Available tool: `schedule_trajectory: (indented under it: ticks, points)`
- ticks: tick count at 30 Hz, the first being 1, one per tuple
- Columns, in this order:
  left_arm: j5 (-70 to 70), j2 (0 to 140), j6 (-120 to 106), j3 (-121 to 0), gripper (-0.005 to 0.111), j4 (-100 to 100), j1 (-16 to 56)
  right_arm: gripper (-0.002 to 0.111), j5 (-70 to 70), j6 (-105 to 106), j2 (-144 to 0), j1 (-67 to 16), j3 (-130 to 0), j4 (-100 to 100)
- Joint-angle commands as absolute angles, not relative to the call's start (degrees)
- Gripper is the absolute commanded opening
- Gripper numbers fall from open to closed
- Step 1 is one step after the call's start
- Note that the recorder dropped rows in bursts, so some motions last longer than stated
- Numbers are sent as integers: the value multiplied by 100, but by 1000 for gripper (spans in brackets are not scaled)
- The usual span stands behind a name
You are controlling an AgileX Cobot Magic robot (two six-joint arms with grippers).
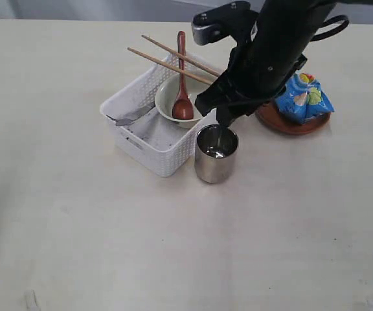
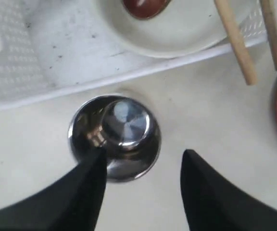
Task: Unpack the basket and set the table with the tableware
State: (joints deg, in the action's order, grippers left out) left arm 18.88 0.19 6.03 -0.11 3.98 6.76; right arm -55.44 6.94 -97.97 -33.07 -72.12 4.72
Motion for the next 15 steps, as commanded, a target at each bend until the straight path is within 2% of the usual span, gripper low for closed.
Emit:
schedule_trajectory:
  ticks: [1, 5, 9, 15]
  points:
    - [1860, 0, 598, 0, 0, 424, 718, 46, -6083, 1349, -9261, -3475, -7266, 1033]
    - [1860, 0, 598, 0, 0, 424, 718, 46, -5034, 2864, -8805, -4034, -7266, 891]
    - [1860, 0, 598, 0, 0, 424, 718, 46, -3500, 3604, -8985, -4489, -7266, -230]
    - [1860, 0, 598, 0, 0, 424, 718, 46, -3094, 4189, -9884, -4697, -7266, -980]
